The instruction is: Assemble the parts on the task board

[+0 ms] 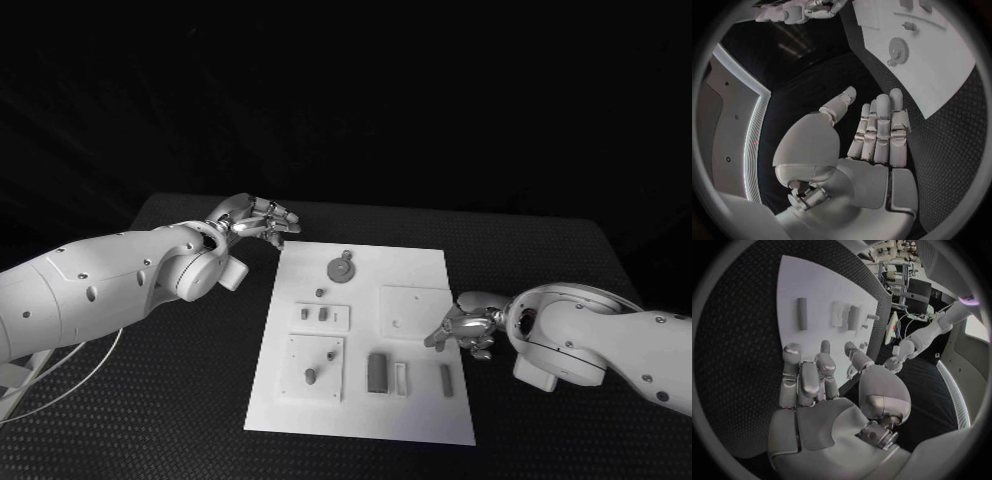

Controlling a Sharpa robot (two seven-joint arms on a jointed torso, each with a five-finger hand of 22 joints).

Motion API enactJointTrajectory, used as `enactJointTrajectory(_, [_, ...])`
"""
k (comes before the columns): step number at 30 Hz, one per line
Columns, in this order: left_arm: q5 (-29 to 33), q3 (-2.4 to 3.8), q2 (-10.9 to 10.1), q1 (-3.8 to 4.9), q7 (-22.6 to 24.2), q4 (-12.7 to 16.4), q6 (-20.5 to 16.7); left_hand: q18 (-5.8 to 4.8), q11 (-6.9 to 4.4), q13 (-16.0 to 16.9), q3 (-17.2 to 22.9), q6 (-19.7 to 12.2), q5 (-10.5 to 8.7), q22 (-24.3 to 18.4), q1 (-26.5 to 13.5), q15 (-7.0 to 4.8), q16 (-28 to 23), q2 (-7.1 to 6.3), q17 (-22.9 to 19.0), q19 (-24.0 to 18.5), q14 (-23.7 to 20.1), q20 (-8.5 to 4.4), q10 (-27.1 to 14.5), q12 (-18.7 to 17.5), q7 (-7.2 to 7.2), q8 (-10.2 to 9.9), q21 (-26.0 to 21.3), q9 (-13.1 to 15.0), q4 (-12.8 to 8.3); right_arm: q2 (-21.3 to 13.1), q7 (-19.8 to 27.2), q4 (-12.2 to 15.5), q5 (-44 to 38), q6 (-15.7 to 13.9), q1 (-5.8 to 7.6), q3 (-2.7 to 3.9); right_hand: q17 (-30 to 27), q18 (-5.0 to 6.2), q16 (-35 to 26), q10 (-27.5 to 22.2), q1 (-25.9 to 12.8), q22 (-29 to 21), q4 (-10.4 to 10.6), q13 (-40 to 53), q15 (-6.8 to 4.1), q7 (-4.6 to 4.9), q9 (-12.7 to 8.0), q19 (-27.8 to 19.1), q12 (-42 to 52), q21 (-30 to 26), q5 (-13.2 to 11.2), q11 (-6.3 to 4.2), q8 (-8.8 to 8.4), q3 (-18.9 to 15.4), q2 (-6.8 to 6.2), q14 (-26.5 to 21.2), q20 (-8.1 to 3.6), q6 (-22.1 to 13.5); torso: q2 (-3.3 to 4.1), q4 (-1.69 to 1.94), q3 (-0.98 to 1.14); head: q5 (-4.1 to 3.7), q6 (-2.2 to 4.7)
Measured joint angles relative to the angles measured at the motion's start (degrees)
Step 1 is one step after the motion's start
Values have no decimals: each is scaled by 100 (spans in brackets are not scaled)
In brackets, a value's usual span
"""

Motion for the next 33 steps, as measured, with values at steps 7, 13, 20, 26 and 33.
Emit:
enactJointTrajectory(7, [0, 0, 23, 0, 1, -8, 0, 0, 0, 0, 0, 0, 0, 0, 0, 0, 0, 0, 0, 0, 0, 0, 0, 0, 0, 0, -22, 0, 0, -345, -102, 239, -195, 153, 1, -15, 72, 0, 12, 85, 449, 0, -28, 50, -28, -28, 38, 20, 70, 24, 0, -35, 49, -160, 47, 49, 0, 105, 0, -10, 7, -23, 5])
enactJointTrajectory(13, [0, 0, 44, 0, 3, -20, 0, 0, 0, 0, -16, 0, 0, 4, 0, 0, 0, 0, -1, -1, 0, 1, 0, 0, 0, 0, -22, 0, 16, -401, -219, 267, -559, 311, 1, -75, 69, 0, 12, 105, 417, 0, 13, 33, -30, -36, 38, -6, 70, 24, 0, -56, 48, -310, 15, 53, 27, 157, 1, -10, 10, -31, 11])
enactJointTrajectory(20, [0, 0, 44, 0, 4, -27, 2, 0, 0, 1, -16, 0, 0, 4, 0, 0, 0, 0, -1, -1, 0, 1, 0, 0, 0, 0, -22, 1, 16, -298, -319, 142, -972, 405, -55, -229, 82, 2, 12, 125, 165, -1, 90, 24, -23, -47, 18, -12, 70, 24, 0, -76, 48, -388, -84, 63, 33, 206, 1, -9, 2, -52, -1])
enactJointTrajectory(26, [0, -1, 68, -1, 4, -27, 11, 0, 0, -4, -16, 0, 0, 3, 0, 0, 0, 0, 4, -1, 0, 1, 0, 0, 0, 0, -22, 1, 16, -122, -360, 50, -1154, 414, -196, -249, 82, 3, 12, 125, 94, -1, 178, 15, -22, -52, 2, -12, 70, 24, 0, -76, 48, -347, -116, 63, 34, 213, 4, -1, -2, -51, 0])
enactJointTrajectory(33, [0, -1, 54, -1, 5, -26, 18, 0, 0, -4, -16, 0, 0, 3, 0, 0, 0, 0, 4, -1, 0, 1, 0, 0, 0, 0, -22, 1, 16, 11, -369, 0, -1248, 416, -282, -231, 82, 2, 12, 126, -53, -1, 342, -4, -31, -68, 20, -11, 70, 24, 0, -75, 47, -294, -196, 91, 34, 250, 4, 9, -8, -50, -32])
